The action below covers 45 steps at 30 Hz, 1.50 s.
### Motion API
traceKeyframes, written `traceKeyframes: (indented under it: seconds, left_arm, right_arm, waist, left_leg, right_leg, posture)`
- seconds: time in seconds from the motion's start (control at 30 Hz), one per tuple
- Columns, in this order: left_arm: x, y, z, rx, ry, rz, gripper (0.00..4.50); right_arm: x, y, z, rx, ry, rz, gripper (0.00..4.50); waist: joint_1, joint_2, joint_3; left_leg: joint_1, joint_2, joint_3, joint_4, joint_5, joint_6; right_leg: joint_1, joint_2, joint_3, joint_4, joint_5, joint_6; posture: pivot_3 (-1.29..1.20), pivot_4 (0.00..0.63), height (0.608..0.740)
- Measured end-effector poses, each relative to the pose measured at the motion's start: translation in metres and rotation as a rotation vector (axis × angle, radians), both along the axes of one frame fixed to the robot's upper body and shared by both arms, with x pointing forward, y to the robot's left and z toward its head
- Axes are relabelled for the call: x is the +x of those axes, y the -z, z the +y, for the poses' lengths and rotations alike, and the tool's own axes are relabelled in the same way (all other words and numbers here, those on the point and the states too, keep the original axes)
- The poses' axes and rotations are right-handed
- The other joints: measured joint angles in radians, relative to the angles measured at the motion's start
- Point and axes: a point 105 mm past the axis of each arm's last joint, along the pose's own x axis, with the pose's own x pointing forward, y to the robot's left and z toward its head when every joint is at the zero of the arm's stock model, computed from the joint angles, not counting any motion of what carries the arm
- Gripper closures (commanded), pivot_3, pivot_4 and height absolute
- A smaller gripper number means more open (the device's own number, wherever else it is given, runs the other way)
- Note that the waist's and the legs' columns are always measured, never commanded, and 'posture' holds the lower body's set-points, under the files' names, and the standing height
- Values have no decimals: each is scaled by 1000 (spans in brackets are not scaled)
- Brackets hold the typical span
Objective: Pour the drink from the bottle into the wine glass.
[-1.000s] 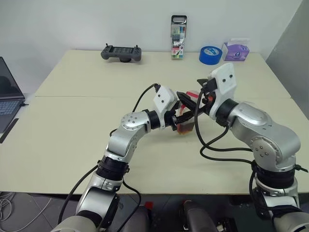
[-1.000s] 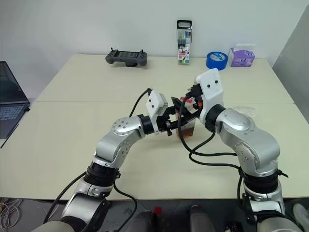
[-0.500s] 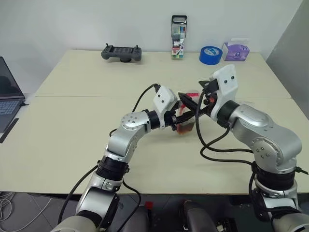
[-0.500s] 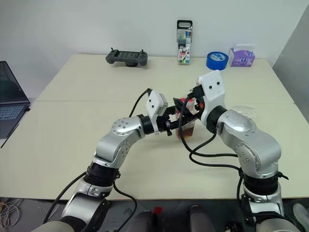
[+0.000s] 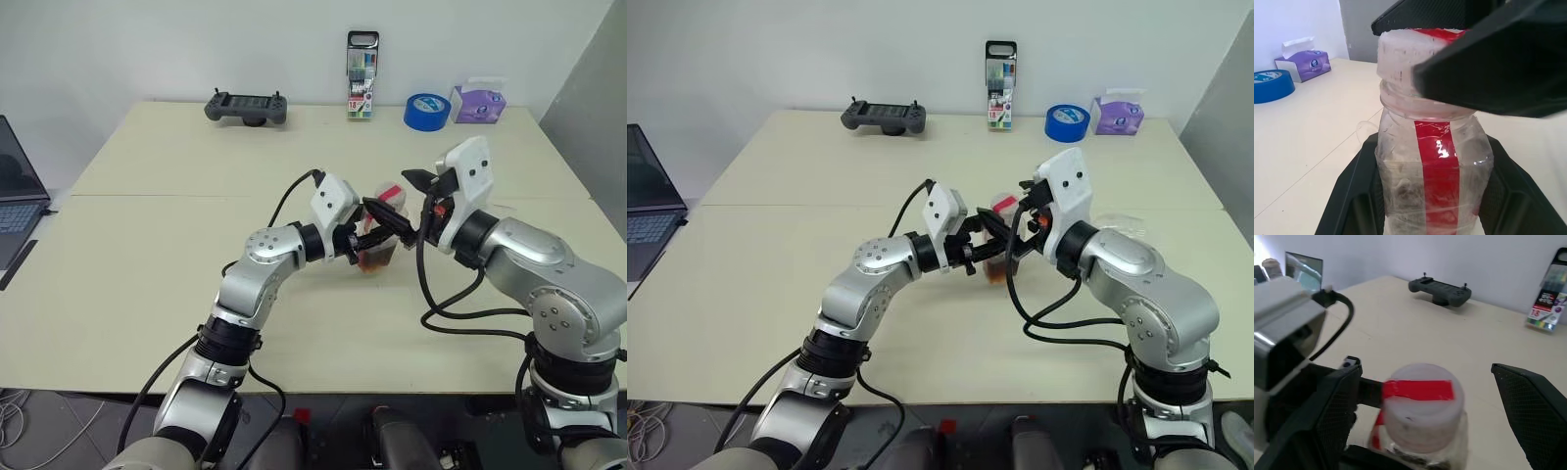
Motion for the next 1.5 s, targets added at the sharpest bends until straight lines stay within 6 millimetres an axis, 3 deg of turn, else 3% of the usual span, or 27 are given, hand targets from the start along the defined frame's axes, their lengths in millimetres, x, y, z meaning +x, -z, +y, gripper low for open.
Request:
traceKeyframes:
  seconds: [0.43,0.53,0.73,0.83,1.1,1.2,1.3,1.33,1.4,1.5]
  left_arm:
    - [0,0,0,-1,-1,0,2561]
    - [0,0,0,0,-2,0,2578]
    - [0,1,1,5,-6,1,2578]
    - [0,2,1,6,-6,2,2578]
    - [1,2,1,9,-7,1,2578]
    - [1,2,1,10,-8,1,2578]
    - [2,3,3,12,-21,-2,2578]
    - [2,3,3,8,-27,-5,2578]
    - [3,3,6,0,-43,-7,2578]
    - [4,3,7,-1,-47,-8,2578]
  right_arm:
    - [2,9,0,28,-5,47,0]
    - [2,9,-1,29,-3,47,620]
    - [4,-2,0,26,11,9,2652]
    - [4,-11,1,16,11,-24,2769]
    - [5,-10,-4,-5,25,-22,2771]
    - [14,-21,-33,50,132,-38,2773]
    - [25,-30,-86,131,402,-80,2775]
    - [25,-21,-105,130,512,-78,2775]
    - [24,14,-131,94,675,2,2776]
    - [18,66,-140,69,813,115,2776]
  waist:
    - [0,0,0]
    - [0,0,0]
    - [0,0,0]
    - [0,0,0]
    - [0,0,0]
    - [1,0,0]
    - [3,0,0]
    - [4,-1,-1]
    - [4,-1,-1]
    - [-2,0,-1]
  left_leg:
    - [0,0,0,0,0,0]
    - [0,0,0,0,0,0]
    - [0,0,0,0,0,0]
    - [0,0,0,0,0,0]
    - [0,0,0,0,0,0]
    - [0,-1,0,0,0,0]
    - [-1,-1,0,0,0,0]
    - [-1,-1,0,0,0,0]
    - [-1,-1,0,-1,0,0]
    - [0,1,2,-1,0,0]
  right_leg:
    - [0,0,0,0,0,0]
    - [0,0,0,0,0,0]
    - [0,0,0,0,0,0]
    - [0,0,0,0,0,0]
    - [0,0,0,0,0,0]
    - [0,0,0,0,0,0]
    - [0,0,1,0,0,0]
    - [1,0,1,-1,0,0]
    - [-1,0,3,0,0,0]
    - [-1,0,3,1,0,0]
  posture:
    - [0,150,740]
    - [0,150,740]
    - [0,150,740]
    - [0,150,740]
    - [0,150,740]
    - [0,150,740]
    - [0,150,740]
    - [0,150,740]
    - [0,150,740]
    - [0,150,740]
